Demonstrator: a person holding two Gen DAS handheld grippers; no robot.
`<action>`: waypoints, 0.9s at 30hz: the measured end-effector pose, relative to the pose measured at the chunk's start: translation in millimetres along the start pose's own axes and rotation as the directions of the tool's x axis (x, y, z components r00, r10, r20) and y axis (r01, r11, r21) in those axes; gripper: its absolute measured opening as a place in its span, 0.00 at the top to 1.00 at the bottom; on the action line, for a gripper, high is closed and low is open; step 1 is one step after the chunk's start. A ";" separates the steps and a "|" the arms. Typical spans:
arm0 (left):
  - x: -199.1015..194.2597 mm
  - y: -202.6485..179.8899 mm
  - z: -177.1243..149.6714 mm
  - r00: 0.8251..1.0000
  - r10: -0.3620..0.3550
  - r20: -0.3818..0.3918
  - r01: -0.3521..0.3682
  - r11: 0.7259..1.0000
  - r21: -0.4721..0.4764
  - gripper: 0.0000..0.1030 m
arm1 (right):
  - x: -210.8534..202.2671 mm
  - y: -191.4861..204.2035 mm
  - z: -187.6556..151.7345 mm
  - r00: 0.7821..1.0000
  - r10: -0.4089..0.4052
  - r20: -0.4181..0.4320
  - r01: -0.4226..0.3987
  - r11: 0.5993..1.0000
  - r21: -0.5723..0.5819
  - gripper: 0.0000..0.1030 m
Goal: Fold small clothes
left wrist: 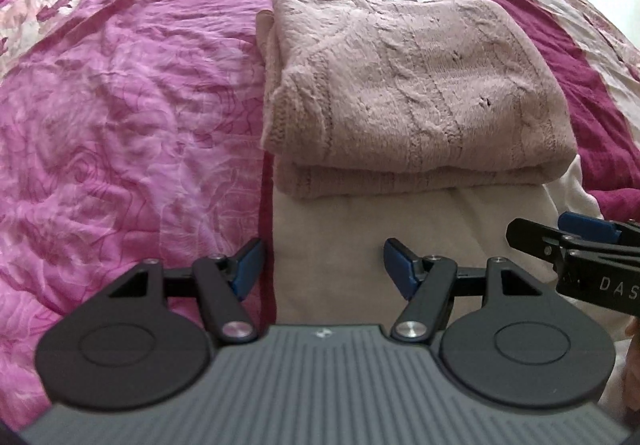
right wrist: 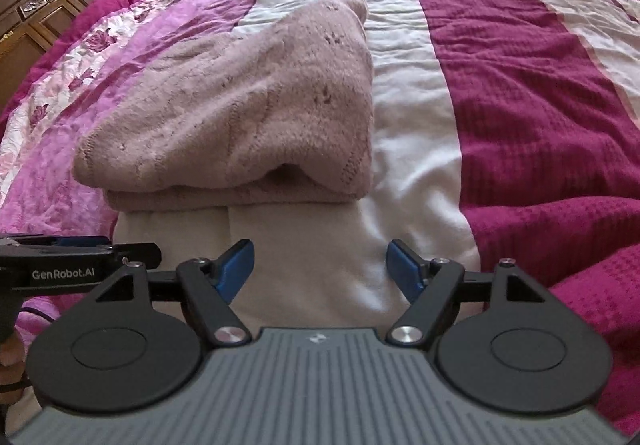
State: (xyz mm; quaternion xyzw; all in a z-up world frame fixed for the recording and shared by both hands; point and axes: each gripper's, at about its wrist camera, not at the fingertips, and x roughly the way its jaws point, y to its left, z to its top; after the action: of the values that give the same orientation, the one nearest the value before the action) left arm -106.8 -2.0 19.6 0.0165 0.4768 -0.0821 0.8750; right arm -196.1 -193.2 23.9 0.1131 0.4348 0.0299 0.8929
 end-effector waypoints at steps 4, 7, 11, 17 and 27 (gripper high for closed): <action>1.6 -0.9 -1.3 1.000 0.008 0.003 -0.008 1.000 -0.001 0.34 | 2.3 -0.6 -0.5 1.000 0.002 0.000 -0.002 1.000 0.002 0.22; 1.9 -1.5 -1.7 1.000 0.011 0.006 -0.011 1.000 0.002 0.34 | 3.1 0.6 -0.6 1.000 0.001 0.001 -0.001 1.000 -0.002 0.21; 1.6 -1.5 -1.9 1.000 0.011 0.009 -0.011 1.000 0.002 0.34 | 3.5 0.9 -0.4 1.000 0.004 0.002 -0.004 1.000 -0.003 0.21; 1.5 -1.4 -2.0 1.000 0.011 0.009 -0.011 1.000 0.002 0.34 | 3.8 0.7 -0.6 1.000 0.003 0.002 -0.003 1.000 -0.003 0.20; 1.6 -1.5 -2.3 1.000 0.011 0.009 -0.011 1.000 0.002 0.34 | 3.6 0.6 -0.7 1.000 0.003 0.002 -0.003 1.000 -0.003 0.20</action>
State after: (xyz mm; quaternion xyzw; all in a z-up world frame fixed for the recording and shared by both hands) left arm -108.1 -3.4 17.1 0.0197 0.4726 -0.0782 0.8776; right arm -194.3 -191.9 20.8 0.1127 0.4337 0.0319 0.8934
